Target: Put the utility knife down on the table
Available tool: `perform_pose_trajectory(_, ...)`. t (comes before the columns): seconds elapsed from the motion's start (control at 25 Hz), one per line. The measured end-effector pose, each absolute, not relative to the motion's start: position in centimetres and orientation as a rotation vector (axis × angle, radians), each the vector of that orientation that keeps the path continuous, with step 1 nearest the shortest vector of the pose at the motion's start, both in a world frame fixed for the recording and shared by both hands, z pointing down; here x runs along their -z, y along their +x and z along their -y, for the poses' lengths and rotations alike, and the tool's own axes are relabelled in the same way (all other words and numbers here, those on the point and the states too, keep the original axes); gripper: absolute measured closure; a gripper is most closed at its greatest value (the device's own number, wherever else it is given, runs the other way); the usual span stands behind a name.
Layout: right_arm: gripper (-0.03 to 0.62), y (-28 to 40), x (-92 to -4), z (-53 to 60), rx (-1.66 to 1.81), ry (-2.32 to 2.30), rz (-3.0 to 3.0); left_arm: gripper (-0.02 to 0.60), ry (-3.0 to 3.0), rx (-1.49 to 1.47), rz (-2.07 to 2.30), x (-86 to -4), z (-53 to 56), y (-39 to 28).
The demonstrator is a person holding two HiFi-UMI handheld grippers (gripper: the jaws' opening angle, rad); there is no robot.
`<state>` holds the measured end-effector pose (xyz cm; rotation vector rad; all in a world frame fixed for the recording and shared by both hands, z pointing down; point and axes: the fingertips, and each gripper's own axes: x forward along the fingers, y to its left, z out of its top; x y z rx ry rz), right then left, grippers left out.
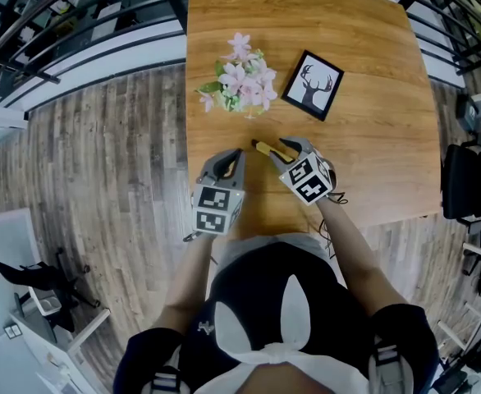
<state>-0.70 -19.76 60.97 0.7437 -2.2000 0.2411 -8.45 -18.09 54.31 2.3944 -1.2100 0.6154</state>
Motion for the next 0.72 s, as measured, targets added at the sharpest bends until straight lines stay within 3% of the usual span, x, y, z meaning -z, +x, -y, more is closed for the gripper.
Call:
perform_pose_trajectory(0.32, 0.478, -1.3, -56.4, 19.7, -0.204, 0.832, 2.312, 0.565, 2.399, -0.576, 1.225, -53.3, 17.9, -8.4)
perform_pose_trajectory(0.72, 0.594, -1.6, -52.2, 19.0, -0.165, 0.916, 2.405, 0.565, 2.4, -0.559, 1.236, -52.5, 17.3, -8.2)
